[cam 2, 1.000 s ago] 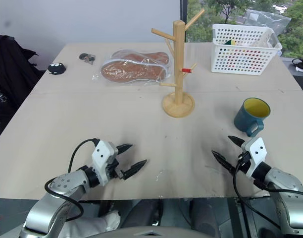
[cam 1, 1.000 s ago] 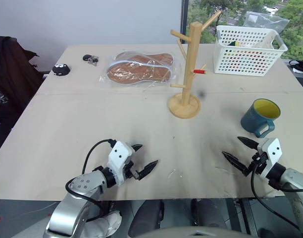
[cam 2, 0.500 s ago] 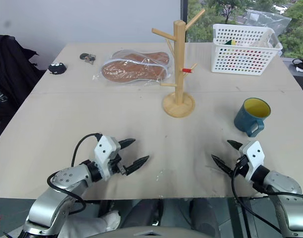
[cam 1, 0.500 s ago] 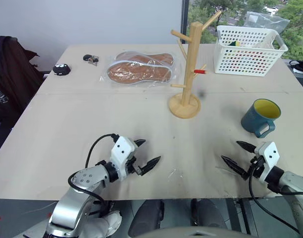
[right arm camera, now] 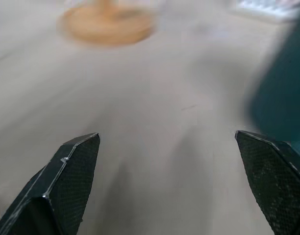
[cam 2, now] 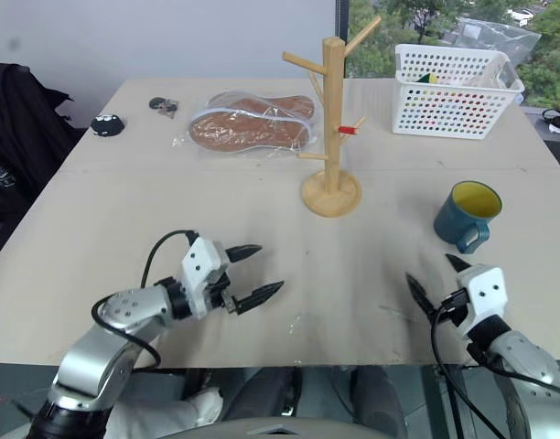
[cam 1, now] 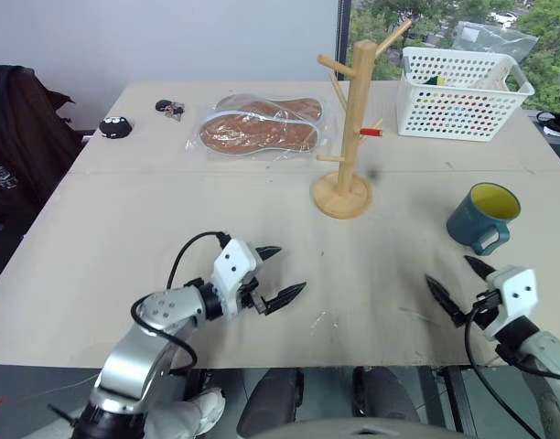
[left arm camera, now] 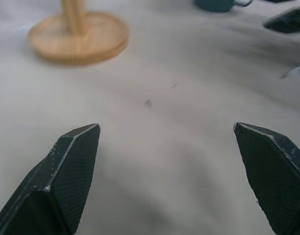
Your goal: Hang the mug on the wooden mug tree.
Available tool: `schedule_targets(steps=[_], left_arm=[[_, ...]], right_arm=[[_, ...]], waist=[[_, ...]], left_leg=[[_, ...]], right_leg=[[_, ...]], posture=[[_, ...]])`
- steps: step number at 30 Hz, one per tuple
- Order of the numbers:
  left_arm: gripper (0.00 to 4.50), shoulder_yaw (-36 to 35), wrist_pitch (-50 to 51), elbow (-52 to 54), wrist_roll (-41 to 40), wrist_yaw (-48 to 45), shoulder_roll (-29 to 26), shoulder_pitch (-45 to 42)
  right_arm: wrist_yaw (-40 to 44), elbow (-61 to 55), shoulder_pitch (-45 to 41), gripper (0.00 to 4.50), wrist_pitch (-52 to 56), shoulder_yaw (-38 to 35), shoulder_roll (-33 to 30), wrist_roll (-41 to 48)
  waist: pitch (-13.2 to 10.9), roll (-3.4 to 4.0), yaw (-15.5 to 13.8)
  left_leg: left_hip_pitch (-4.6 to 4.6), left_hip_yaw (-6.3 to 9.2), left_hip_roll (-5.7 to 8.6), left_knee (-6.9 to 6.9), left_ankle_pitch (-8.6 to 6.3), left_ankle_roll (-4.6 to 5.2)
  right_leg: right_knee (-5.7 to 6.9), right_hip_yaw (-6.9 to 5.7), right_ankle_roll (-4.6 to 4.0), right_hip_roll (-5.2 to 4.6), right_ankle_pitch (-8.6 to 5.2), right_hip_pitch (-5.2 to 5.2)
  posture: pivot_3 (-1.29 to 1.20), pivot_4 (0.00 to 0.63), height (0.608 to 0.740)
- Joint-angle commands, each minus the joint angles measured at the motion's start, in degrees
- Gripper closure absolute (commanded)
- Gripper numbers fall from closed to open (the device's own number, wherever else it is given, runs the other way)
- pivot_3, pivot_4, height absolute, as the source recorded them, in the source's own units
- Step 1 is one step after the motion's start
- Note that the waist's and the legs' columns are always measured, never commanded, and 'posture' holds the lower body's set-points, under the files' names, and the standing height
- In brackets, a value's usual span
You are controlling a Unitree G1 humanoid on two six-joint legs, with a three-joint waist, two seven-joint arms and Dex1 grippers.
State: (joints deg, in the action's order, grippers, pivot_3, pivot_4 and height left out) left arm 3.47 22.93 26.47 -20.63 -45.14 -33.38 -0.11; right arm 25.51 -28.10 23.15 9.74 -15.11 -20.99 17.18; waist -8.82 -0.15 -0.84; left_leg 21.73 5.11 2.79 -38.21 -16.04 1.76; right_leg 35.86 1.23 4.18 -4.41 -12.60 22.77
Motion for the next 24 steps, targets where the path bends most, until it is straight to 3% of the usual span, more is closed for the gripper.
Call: schedule_targets(steps=[1, 5, 11, 24], left_arm=[[0.00, 1.9, -0.8, -1.7, -3.2, -5.6, 0.2, -5.9], [0.00, 5.6, 0.8, -5.7, -6.0, -12.9, 0.9, -15.7], [0.00, 8.0, 2.9, -9.1, -7.9, -18.2, 1.4, -23.2], [0.00, 8.7, 5.9, -6.0, -6.9, -17.3, 2.1, -25.4]], right_arm=[[-10.4, -7.2, 0.2, 0.04, 3.1, -2.1, 5.1, -2.1], [-21.9, -10.0, -3.3, 0.04, 9.9, -1.8, 10.9, -7.9], [-27.2, -8.8, -8.1, 0.04, 13.7, -1.0, 13.2, -11.8], [-31.1, -1.4, -14.6, 0.04, 11.8, -1.0, 15.5, -14.9]], waist=[[0.0, 0.00, 0.1], [0.0, -0.01, 0.2], [0.0, 0.00, 1.0], [0.0, 0.01, 1.6]], left_leg=[[0.00, 0.01, -0.01, 0.00, 0.00, -0.01], [0.00, -0.01, 0.02, -0.01, 0.14, -0.24], [0.03, -0.06, 0.02, 0.10, 0.19, -0.33], [0.10, -0.07, -0.02, 0.13, 0.19, -0.31]], right_leg=[[0.00, 0.00, 0.08, 0.02, 0.05, 0.01], [0.02, 0.03, 0.08, 0.06, 0.05, 0.05], [0.03, 0.13, 0.14, 0.17, 0.09, 0.19], [0.05, 0.21, 0.14, 0.22, 0.10, 0.28]], posture=[[0.00, 0.150, 0.740], [0.00, 0.150, 0.740], [0.00, 0.150, 0.740], [0.00, 0.150, 0.740]])
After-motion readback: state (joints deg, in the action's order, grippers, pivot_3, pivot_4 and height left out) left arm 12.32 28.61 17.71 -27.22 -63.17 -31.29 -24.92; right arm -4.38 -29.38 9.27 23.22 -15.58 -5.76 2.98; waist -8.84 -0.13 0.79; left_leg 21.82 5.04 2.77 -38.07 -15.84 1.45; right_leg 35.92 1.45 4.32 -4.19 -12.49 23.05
